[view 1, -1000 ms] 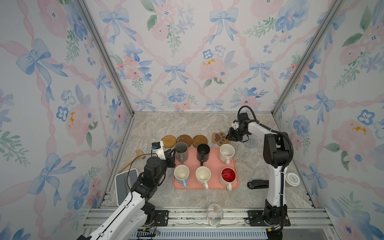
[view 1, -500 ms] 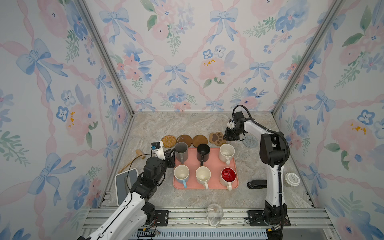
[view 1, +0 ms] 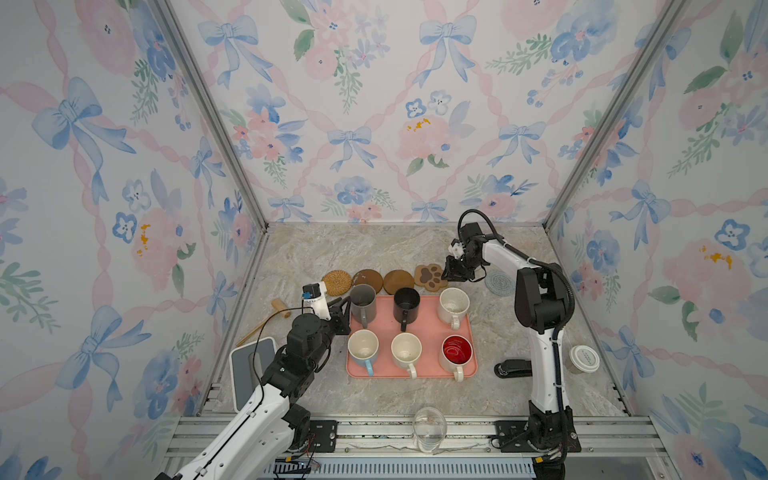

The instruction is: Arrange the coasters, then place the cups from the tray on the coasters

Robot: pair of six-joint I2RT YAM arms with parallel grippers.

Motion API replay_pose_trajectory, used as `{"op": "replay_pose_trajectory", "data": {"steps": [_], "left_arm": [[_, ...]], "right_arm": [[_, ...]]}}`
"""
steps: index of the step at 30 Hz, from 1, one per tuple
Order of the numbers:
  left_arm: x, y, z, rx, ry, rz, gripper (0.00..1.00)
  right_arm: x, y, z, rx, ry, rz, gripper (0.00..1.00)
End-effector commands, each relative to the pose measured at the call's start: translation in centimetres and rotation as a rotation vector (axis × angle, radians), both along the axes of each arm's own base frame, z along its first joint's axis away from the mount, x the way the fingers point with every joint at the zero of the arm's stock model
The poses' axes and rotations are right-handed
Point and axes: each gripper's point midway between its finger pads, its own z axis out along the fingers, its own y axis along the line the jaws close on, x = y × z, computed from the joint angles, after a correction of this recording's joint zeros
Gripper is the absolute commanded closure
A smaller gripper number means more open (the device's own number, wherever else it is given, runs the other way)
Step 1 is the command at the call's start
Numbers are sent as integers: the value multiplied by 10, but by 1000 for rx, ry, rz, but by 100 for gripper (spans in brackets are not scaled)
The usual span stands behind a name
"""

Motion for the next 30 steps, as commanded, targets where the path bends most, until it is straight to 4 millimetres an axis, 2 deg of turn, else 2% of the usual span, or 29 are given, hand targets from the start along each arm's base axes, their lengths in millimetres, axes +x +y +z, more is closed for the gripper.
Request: {"op": "replay_pose_trajectory", "data": {"steps": [1, 8, 20, 23, 30], "left_arm": [[0, 1, 12, 9, -31, 4, 74], [0, 2, 14, 8, -35, 8, 74], [-1, 1, 14, 3, -35, 0, 74], [-1, 0, 15, -4, -36, -1, 74], [1, -2, 15, -12, -34, -10, 74]], "right_arm": [[-28, -3, -30, -59, 120, 32, 72], [-24, -21, -12, -64, 74, -8, 67], [-14, -65, 31, -39, -23, -135, 58], [-9, -79, 42, -36, -47, -169, 58], [15, -99, 66, -79, -130, -227, 69]]}}
